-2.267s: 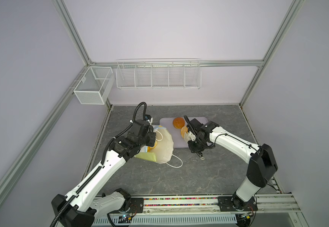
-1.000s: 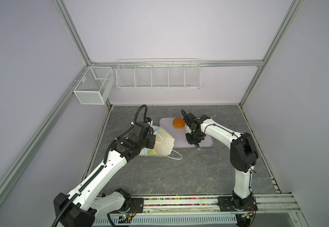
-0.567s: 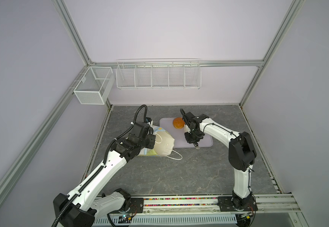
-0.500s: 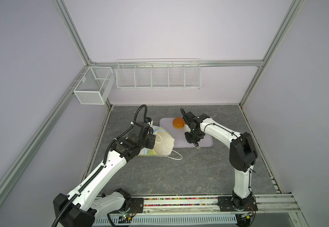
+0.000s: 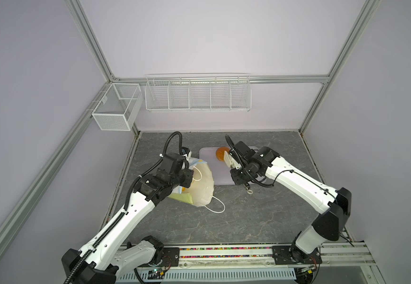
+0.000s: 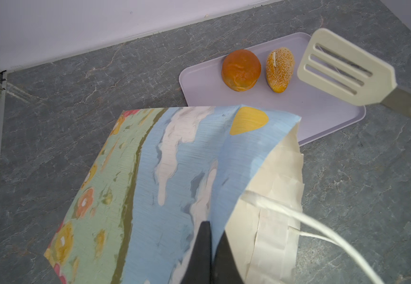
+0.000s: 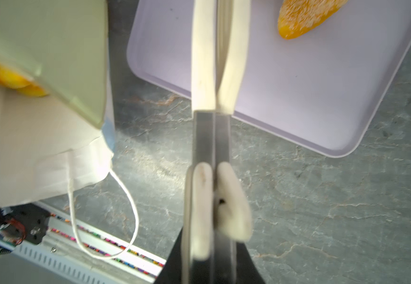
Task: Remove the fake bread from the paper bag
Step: 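Move the tongs with the right gripper back toward the bag opening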
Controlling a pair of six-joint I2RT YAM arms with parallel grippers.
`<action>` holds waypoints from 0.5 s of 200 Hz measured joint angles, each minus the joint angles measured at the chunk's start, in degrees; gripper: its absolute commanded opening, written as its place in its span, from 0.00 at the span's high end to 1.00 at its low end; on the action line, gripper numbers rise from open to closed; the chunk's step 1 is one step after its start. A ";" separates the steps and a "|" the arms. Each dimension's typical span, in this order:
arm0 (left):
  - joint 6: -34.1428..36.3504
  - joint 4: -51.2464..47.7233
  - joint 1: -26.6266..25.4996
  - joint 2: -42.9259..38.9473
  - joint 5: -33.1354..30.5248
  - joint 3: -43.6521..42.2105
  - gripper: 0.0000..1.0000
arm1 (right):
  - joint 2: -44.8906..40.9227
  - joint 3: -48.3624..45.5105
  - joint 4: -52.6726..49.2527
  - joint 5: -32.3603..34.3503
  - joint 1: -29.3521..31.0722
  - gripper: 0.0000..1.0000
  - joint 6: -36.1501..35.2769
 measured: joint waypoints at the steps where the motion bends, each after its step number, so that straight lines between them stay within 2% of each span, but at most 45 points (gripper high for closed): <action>1: 0.11 0.00 0.00 -0.02 0.04 0.00 1.00 | -0.11 -0.07 -0.04 0.02 0.17 0.93 0.09; 67: 2.32 -0.13 0.00 -0.22 1.03 0.00 1.00 | -10.14 -9.27 -0.33 0.94 14.64 0.92 10.16; 100: 3.34 0.55 0.02 -1.22 2.19 -0.20 1.00 | -11.23 -11.82 1.70 1.42 21.27 0.92 14.51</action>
